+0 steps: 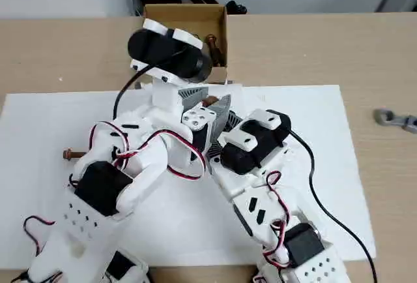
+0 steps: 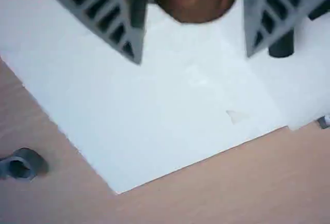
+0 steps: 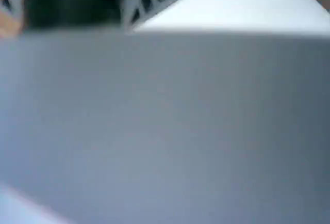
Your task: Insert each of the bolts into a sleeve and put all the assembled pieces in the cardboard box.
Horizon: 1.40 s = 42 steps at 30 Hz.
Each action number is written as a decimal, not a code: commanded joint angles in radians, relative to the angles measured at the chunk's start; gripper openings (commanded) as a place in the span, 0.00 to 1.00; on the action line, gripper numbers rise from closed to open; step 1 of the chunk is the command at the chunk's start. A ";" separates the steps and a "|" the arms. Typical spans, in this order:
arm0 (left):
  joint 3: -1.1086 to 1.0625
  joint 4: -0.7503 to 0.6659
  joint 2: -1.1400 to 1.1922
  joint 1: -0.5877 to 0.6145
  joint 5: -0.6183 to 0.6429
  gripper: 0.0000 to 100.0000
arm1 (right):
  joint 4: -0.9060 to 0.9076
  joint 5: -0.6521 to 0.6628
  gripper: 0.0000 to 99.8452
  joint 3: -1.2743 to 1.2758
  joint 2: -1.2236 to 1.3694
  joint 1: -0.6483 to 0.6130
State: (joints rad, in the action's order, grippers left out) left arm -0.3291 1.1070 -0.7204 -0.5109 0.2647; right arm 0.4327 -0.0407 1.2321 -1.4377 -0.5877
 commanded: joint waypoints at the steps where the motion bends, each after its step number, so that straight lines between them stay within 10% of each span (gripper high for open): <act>1: 0.031 0.002 -0.006 0.052 0.011 0.13 | -0.013 -0.009 0.00 -0.023 -0.010 0.007; 13: 0.013 0.000 -0.003 0.299 -0.038 0.06 | 0.039 -0.008 0.00 -0.169 0.101 0.090; 22: -0.174 0.068 -0.009 0.354 -0.293 0.01 | 0.053 -0.008 0.00 -0.459 0.513 0.101; 42: -0.245 0.100 -0.009 0.520 -0.311 0.01 | -0.148 -0.012 0.00 -1.277 1.587 0.206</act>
State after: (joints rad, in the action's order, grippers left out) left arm -0.5869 1.2037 -0.7188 -0.0276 -0.0483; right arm 0.3483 -0.0422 0.1258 0.0384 -0.4097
